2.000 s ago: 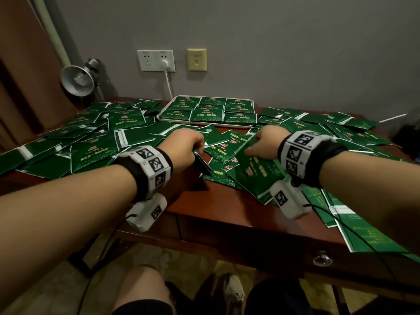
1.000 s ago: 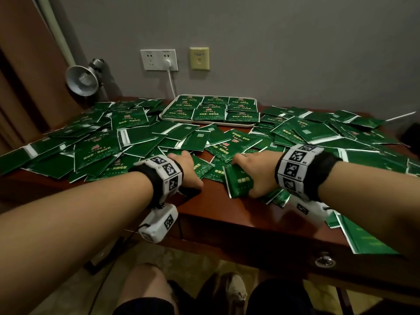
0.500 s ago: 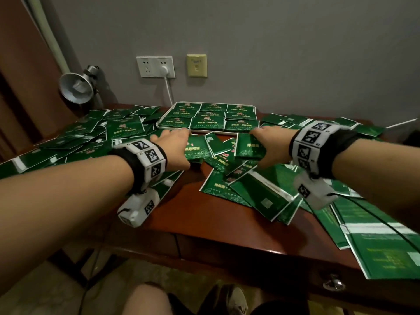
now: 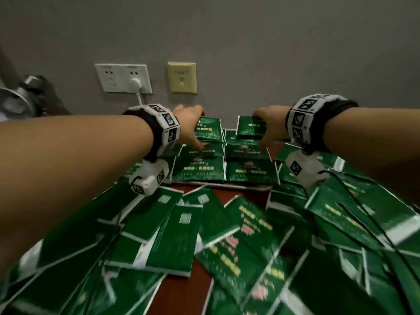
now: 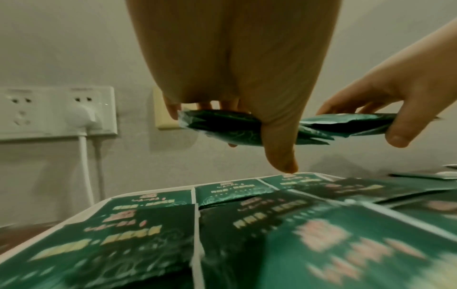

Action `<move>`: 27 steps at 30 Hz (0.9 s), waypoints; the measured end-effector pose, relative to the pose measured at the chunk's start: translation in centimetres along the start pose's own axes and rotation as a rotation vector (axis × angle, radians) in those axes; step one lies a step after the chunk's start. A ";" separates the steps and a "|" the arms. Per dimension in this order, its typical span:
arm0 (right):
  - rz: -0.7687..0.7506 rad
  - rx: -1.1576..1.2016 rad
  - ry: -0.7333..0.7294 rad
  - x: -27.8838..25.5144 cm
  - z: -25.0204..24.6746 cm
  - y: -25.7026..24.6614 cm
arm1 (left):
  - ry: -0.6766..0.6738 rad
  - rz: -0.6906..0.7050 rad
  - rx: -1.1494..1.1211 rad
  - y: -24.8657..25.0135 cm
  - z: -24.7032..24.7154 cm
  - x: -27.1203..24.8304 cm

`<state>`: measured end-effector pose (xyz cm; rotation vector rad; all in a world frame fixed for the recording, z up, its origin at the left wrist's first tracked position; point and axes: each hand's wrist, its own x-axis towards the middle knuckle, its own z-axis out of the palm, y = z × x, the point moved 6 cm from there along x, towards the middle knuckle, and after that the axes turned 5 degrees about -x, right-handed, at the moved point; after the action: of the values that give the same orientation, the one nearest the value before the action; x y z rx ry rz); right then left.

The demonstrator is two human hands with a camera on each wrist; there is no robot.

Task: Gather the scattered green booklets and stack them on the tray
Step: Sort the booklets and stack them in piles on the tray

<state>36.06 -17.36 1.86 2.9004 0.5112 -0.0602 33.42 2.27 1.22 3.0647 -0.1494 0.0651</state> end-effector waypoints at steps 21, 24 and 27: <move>-0.121 -0.145 -0.094 -1.0 0.3 -2.9 | -0.106 0.058 0.174 0.0 -1.1 1.3; -0.207 -0.180 -0.146 -8.0 0.4 -5.6 | -0.186 0.083 0.174 2.6 -1.1 -5.4; -0.275 -0.165 -0.183 -15.0 1.1 -7.7 | -0.255 0.124 0.153 5.2 0.5 -12.6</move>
<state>19.32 -15.46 0.46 2.6137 0.8330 -0.3041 20.41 -1.69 0.51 3.1998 -0.3658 -0.3239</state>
